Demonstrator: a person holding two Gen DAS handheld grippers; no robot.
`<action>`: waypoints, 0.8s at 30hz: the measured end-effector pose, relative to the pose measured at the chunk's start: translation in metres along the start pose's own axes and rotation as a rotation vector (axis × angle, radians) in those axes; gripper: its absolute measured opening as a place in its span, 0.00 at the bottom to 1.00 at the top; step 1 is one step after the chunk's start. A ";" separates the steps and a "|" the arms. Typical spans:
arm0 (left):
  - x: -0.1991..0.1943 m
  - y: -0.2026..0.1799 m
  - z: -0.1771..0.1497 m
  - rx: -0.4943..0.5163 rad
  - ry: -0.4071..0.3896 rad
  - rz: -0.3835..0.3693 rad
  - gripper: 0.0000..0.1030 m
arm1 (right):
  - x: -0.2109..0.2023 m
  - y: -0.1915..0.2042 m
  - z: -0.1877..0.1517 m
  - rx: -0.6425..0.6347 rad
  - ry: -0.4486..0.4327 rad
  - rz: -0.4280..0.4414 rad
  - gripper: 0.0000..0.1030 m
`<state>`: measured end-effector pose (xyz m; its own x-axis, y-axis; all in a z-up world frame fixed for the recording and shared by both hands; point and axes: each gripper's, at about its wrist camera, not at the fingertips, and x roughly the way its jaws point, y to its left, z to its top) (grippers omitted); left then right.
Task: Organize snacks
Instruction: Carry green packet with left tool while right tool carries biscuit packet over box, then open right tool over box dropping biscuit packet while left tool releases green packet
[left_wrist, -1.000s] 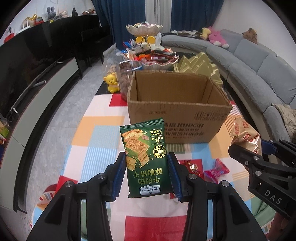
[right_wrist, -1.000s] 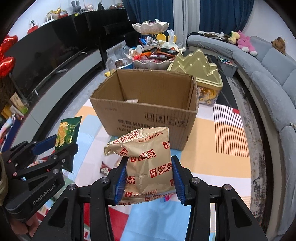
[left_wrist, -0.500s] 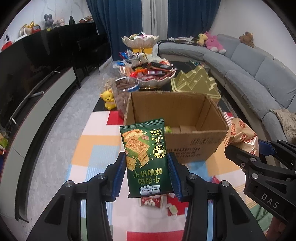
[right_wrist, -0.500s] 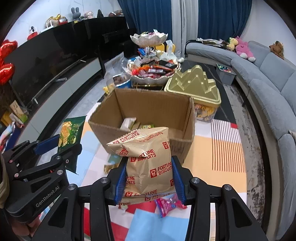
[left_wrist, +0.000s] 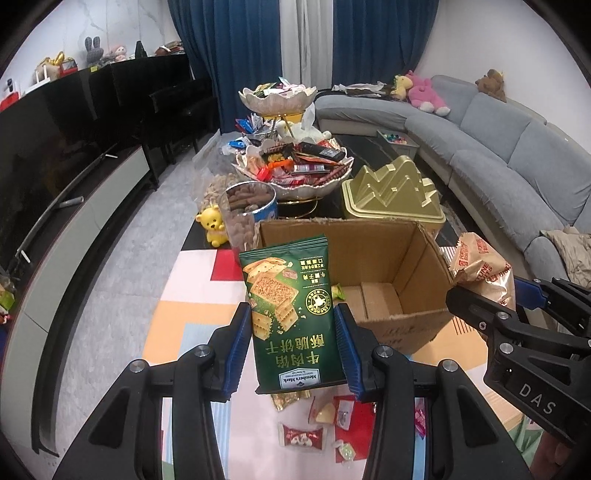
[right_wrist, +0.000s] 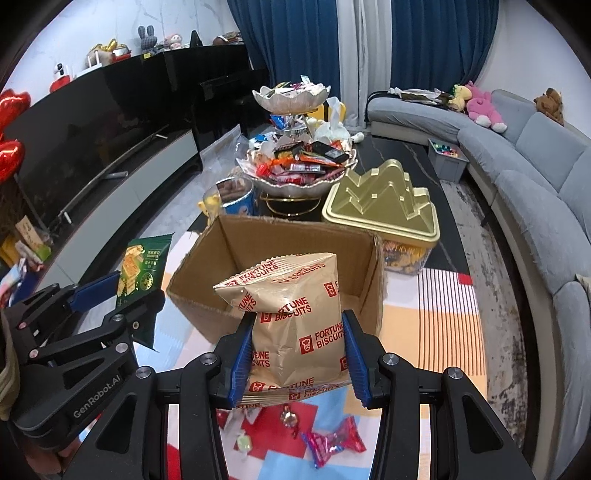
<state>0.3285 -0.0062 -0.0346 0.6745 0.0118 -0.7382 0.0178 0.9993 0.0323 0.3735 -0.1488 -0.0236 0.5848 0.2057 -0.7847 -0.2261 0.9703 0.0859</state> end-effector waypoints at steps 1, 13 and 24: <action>0.002 0.000 0.002 0.001 0.000 -0.002 0.43 | 0.001 0.000 0.002 0.002 0.000 0.000 0.45; 0.031 0.002 0.027 -0.011 0.004 -0.022 0.43 | 0.024 -0.012 0.025 0.026 0.002 -0.008 0.45; 0.057 0.002 0.039 -0.020 0.029 -0.047 0.43 | 0.041 -0.014 0.038 0.009 0.010 -0.012 0.45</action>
<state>0.3953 -0.0049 -0.0501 0.6518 -0.0349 -0.7576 0.0343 0.9993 -0.0165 0.4300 -0.1487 -0.0334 0.5799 0.1924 -0.7916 -0.2114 0.9740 0.0818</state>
